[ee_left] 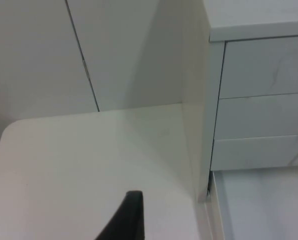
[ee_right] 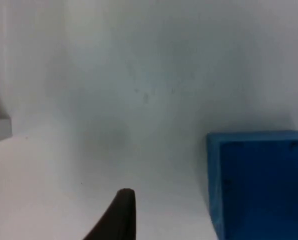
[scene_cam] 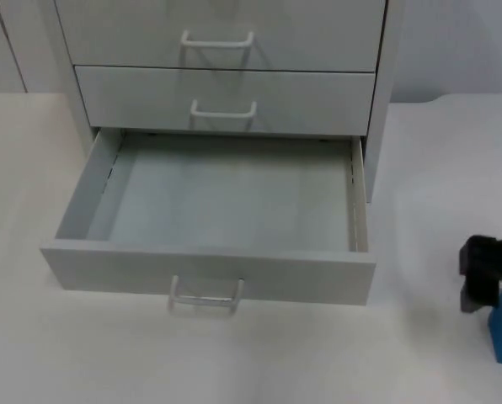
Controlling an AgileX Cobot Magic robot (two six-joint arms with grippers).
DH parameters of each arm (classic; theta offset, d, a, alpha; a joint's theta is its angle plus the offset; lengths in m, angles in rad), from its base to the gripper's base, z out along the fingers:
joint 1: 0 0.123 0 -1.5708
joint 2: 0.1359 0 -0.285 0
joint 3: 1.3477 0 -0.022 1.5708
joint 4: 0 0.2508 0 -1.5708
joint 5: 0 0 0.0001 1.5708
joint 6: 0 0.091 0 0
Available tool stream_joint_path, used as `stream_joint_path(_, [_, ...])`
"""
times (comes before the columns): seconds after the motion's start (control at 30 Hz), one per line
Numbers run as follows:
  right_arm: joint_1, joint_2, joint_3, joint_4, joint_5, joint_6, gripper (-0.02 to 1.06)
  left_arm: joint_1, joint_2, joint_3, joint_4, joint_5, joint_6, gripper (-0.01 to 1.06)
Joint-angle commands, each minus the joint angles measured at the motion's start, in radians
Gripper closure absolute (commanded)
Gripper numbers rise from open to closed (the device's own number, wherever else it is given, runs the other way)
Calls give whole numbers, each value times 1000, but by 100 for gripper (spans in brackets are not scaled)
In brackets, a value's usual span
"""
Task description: Open the drawer with the left hand, place the block into the drawer with the right hand, then close the drawer with the left hand.
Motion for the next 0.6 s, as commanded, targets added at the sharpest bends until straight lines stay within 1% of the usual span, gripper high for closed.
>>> stream_joint_path(0.0, [4,38,1,-54,-32,69,0,1,-5,-5,4,-2,-3,0])
stream_joint_path(0.03, [4,46,1,-79,-34,97,0,1,-5,-5,4,0,-3,0])
stream_joint_path(0.07, [4,46,1,-79,-34,97,0,1,-5,-5,4,0,-3,0])
stream_joint_path(0.1, [4,54,1,-104,-34,123,0,1,-5,-5,4,0,-3,0])
stream_joint_path(0.13, [4,59,1,-106,-32,133,0,1,-5,-5,6,2,-3,0])
stream_joint_path(0.23, [4,59,1,-120,-32,133,0,1,-5,-5,12,4,-3,0])
stream_joint_path(0.27, [4,65,1,-125,-30,138,1,1,-5,-5,14,4,-3,0])
stream_joint_path(0.3, [4,71,1,-125,-28,141,4,1,-5,-5,16,4,-3,0])
stream_joint_path(0.33, [4,76,1,-133,-23,149,10,1,-5,-5,18,2,-3,0])
stream_joint_path(0.37, [4,89,1,-171,-23,184,28,1,-5,-5,18,2,-3,0])
stream_joint_path(0.4, [4,89,1,-171,-23,184,28,1,-5,-5,18,2,-3,0])
stream_joint_path(0.43, [4,94,1,-178,-23,200,45,1,-5,-5,18,2,-3,0])
stream_joint_path(0.47, [4,94,1,-180,-6,225,70,1,-5,-5,18,2,-3,0])
stream_joint_path(0.5, [4,94,1,-207,9,261,104,1,-5,-5,18,2,-3,0])
stream_joint_path(0.53, [4,92,1,-249,17,310,103,1,-5,-5,18,2,-3,0])
stream_joint_path(0.57, [4,92,1,-290,22,332,104,1,-5,-5,18,2,-3,0])
